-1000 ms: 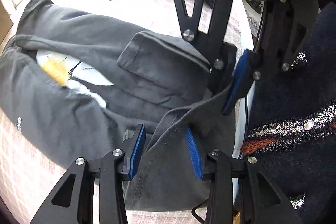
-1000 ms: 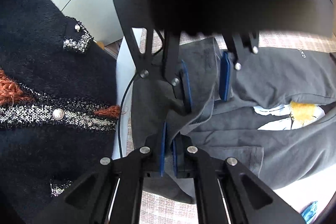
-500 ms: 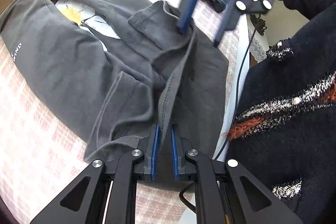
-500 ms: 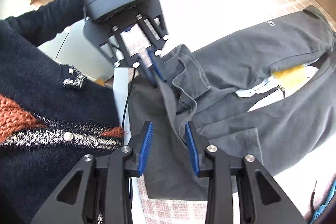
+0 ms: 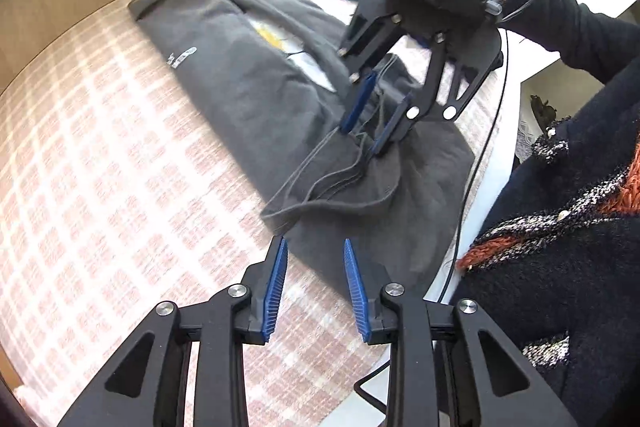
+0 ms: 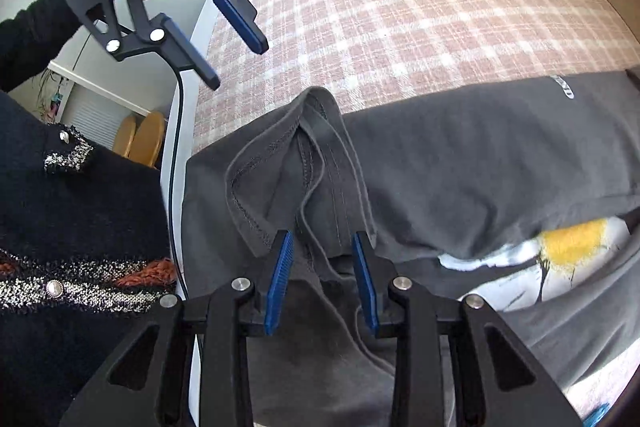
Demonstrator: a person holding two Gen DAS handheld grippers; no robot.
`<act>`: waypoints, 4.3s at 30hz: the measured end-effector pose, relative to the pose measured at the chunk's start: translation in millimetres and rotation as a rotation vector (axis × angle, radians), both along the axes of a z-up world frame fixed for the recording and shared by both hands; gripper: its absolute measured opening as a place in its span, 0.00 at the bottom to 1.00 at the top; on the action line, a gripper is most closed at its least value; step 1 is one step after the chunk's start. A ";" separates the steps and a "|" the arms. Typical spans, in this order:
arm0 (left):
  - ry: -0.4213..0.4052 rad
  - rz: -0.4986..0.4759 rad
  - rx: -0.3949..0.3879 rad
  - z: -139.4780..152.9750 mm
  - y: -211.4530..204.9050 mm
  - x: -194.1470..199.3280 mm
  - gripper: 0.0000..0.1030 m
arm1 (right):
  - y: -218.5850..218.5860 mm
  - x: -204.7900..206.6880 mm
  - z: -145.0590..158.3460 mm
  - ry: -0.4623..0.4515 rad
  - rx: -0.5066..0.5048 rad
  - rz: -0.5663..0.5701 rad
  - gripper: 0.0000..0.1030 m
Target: Fold clothes
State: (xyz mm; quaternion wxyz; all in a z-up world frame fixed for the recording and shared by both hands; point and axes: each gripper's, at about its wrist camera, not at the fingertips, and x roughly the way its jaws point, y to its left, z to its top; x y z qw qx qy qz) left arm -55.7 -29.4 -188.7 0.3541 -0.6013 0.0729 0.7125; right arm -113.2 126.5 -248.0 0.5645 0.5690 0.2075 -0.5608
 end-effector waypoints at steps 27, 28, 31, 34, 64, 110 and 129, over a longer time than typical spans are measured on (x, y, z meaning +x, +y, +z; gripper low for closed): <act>0.041 -0.064 0.094 -9.2 34.2 -29.5 0.04 | 144.1 40.2 -12.7 0.112 0.002 -0.626 0.08; 0.037 -0.060 0.093 -11.2 33.8 -30.5 0.04 | 134.5 39.9 -6.5 0.128 -0.011 -0.580 0.13; 0.023 -0.061 0.077 -15.8 28.5 -32.7 0.04 | 105.9 39.0 12.2 0.173 -0.050 -0.439 0.56; 0.011 -0.044 0.084 -25.8 35.2 -34.5 0.04 | 74.8 36.6 21.4 0.203 -0.062 -0.273 0.60; 0.046 0.109 0.016 -23.2 -2.9 -85.5 0.14 | 94.5 5.0 42.7 0.134 -0.056 -0.452 0.44; -0.133 -0.756 -0.015 -58.4 226.7 -136.4 0.09 | 99.2 -52.0 7.2 0.115 -0.049 -0.191 0.36; -0.145 -0.699 0.034 -41.6 203.0 -122.7 0.03 | 111.2 -52.9 30.7 0.099 -0.065 -0.207 0.06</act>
